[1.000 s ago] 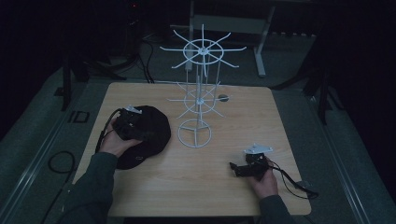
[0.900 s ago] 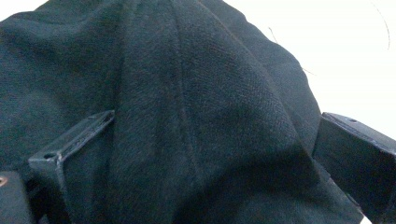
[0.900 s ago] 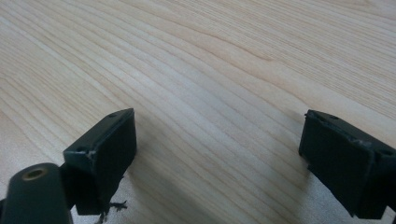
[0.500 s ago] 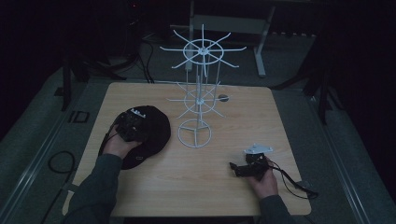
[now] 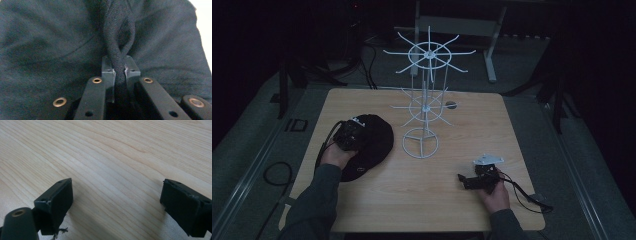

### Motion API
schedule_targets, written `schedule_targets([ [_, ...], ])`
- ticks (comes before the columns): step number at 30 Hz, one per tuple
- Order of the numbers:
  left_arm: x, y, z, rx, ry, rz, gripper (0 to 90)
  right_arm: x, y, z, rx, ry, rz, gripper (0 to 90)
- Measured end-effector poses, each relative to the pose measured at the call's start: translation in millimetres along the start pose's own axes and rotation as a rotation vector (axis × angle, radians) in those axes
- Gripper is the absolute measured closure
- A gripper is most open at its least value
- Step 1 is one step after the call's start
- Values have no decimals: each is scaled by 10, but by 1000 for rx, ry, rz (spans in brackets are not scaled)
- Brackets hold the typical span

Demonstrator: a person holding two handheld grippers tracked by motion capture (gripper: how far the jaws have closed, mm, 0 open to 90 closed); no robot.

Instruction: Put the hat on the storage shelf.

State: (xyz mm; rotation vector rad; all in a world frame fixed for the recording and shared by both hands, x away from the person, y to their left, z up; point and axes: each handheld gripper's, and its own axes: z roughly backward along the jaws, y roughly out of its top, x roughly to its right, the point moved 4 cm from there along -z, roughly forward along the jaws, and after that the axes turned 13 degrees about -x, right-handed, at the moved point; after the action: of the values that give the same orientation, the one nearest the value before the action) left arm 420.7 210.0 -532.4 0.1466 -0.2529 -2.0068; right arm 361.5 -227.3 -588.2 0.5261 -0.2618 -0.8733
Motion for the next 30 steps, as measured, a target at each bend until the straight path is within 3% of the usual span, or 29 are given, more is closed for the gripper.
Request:
schedule_targets([
  [6, 18, -6, 265, 125, 17, -7, 849, 0, 0, 0, 0, 0, 0, 109],
  [10, -21, -57, 427, 229, 31, 12, 850, 1, 0, 0, 0, 0, 1, 109],
  [11, -21, -57, 427, 229, 31, 12, 851, 0, 0, 0, 0, 0, 0, 109],
  [15, -124, -149, 563, 365, -26, 61, 850, 0, 0, 0, 0, 0, 1, 109],
  [19, -181, -189, 643, 413, -50, 77, 851, 3, 1, 0, 1, -2, 3, 109],
  [20, -205, -210, 696, 447, -67, 83, 851, 3, 1, 0, 1, -1, 3, 109],
  [30, -243, -244, 821, 540, -139, 112, 850, 2, 1, -1, 1, -1, 2, 109],
])
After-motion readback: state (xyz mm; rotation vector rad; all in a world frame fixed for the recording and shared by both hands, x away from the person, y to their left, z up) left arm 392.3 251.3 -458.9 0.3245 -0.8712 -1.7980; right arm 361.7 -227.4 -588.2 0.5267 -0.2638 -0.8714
